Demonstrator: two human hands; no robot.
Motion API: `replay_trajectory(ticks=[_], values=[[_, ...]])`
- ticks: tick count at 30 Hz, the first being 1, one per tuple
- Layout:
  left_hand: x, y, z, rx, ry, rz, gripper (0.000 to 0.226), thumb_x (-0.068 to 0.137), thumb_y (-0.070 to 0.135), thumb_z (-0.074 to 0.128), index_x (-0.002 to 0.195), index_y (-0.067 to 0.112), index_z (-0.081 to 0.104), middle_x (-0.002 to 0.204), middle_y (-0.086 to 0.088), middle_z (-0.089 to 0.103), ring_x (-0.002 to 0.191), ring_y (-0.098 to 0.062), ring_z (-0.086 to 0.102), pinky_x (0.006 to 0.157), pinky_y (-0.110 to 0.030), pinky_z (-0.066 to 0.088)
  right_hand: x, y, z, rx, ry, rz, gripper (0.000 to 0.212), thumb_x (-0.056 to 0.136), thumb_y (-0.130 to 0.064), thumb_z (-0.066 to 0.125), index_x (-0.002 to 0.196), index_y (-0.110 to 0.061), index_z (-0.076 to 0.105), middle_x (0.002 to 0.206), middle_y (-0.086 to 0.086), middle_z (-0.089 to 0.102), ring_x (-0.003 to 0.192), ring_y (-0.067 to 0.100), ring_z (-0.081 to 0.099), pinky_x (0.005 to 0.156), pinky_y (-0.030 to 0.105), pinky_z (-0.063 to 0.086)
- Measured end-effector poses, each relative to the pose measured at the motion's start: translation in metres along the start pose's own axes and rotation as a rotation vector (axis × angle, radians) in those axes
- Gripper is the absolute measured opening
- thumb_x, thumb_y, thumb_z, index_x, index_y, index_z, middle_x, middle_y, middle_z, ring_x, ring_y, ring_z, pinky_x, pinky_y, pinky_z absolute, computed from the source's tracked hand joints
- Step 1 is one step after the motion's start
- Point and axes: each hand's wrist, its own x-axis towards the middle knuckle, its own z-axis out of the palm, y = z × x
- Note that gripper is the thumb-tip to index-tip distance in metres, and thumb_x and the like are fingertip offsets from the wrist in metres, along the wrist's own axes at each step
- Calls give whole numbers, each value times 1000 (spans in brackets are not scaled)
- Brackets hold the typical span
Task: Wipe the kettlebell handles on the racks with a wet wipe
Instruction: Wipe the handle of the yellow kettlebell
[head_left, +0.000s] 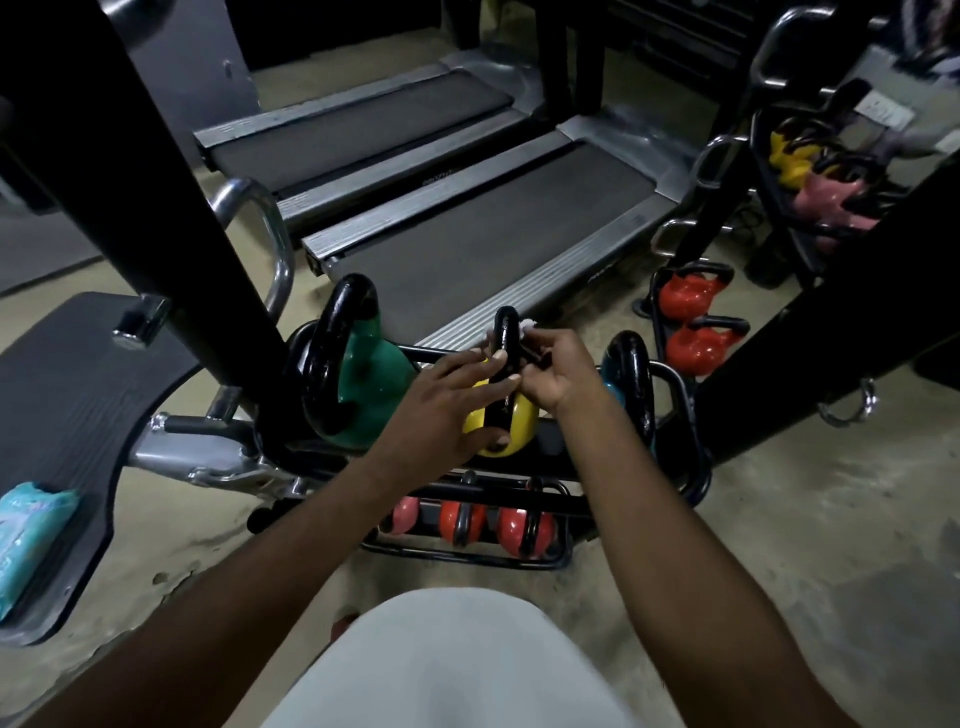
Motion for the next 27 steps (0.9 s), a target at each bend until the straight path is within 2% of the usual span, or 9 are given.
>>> replay_trajectory(ticks=[2,6,10,13,17,19,21,23,27], values=[[-3,5,1,-78,19,-47,60,77,47,71,130,22,63,144,-1,53,134,-22,46,111,-39,38,-6,1,-8,-46,-46,4,29,95,-8,45,80,3,68,94,22,68,99,31,64,104,38,47],[9,8,-6,-255,88,-173,48,87,42,65,129,18,64,131,3,63,122,-14,55,106,-36,44,-5,-3,-6,-43,60,-12,13,95,-9,50,90,-3,61,81,11,60,74,20,60,72,30,56],[48,-11,-24,-310,119,-316,43,93,30,62,132,13,60,131,-5,63,120,-17,58,102,-27,44,-16,2,-15,-181,-59,-39,11,95,-7,56,93,-2,65,82,11,66,77,19,63,79,30,55],[84,-35,-32,-351,-19,-499,39,97,31,59,133,17,60,133,-6,63,122,-17,59,105,-33,45,-19,1,-16,-264,-101,-157,10,95,0,54,88,-3,61,82,12,65,74,19,63,73,29,57],[115,-51,-35,-415,-279,-548,37,98,35,56,131,19,62,124,-1,66,110,-11,59,94,-22,43,-27,1,3,-578,-25,-300,7,97,-9,56,102,-4,56,89,16,61,75,22,61,72,32,53],[121,-54,-33,-421,-399,-517,40,95,41,60,129,22,64,124,2,66,114,-10,59,100,-26,43,-39,6,-12,-673,-68,-230,8,98,-12,53,94,-10,59,90,12,63,79,21,59,73,32,47],[124,-56,-28,-459,-474,-504,41,93,39,63,129,20,65,123,3,67,116,-9,59,104,-26,42,-51,6,-22,-535,-163,-45,16,98,-12,48,89,-14,61,85,5,65,72,15,59,63,24,46],[124,-57,-22,-483,-481,-502,41,93,38,64,129,20,64,123,4,67,116,-7,58,105,-25,41,-45,0,-18,-394,-175,81,19,97,-15,46,89,-13,63,77,1,64,62,9,54,50,17,40],[123,-63,-15,-495,-470,-492,41,90,43,66,127,24,66,122,6,69,117,-7,60,112,-36,40,-25,2,-12,-437,-140,144,21,95,-18,39,84,-18,57,67,-4,51,48,4,36,38,14,21]])
